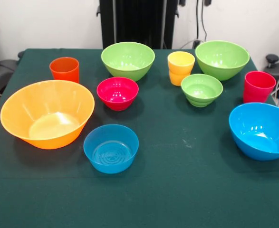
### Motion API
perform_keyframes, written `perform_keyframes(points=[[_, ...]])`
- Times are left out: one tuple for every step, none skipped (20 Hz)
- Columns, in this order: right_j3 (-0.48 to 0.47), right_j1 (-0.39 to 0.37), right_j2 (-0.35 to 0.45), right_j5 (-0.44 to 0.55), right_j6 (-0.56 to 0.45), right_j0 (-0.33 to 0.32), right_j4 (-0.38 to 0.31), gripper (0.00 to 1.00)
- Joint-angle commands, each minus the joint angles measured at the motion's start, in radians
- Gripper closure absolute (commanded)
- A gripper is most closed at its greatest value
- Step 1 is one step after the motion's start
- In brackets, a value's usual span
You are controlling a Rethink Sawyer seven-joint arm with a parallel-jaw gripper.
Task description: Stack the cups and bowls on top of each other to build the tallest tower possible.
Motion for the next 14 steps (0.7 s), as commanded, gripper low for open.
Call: perform_keyframes(points=[[-0.093, 0.215, 0.079, -0.142, 0.108, -0.021, -0.034, 0.00], [-0.102, 0.228, 0.072, -0.160, 0.115, -0.015, -0.039, 0.00], [-0.103, 0.240, 0.068, -0.184, 0.125, -0.015, -0.034, 0.00], [-0.107, 0.252, 0.067, -0.196, 0.125, -0.018, -0.033, 0.00], [-0.125, 0.270, 0.061, -0.203, 0.119, -0.017, -0.039, 0.00], [-0.136, 0.282, 0.058, -0.208, 0.111, -0.019, -0.045, 0.00], [-0.140, 0.291, 0.059, -0.216, 0.107, -0.021, -0.047, 0.00], [-0.141, 0.298, 0.064, -0.226, 0.103, -0.024, -0.048, 0.00], [-0.140, 0.309, 0.071, -0.240, 0.103, -0.029, -0.046, 0.00], [-0.142, 0.320, 0.075, -0.248, 0.103, -0.033, -0.044, 0.00], [-0.146, 0.321, 0.076, -0.243, 0.103, -0.032, -0.040, 0.00], [-0.154, 0.318, 0.072, -0.226, 0.103, -0.026, -0.034, 0.00], [-0.157, 0.311, 0.062, -0.210, 0.106, -0.016, -0.031, 0.00], [-0.172, 0.313, 0.043, -0.188, 0.115, 0.001, -0.025, 0.00]])
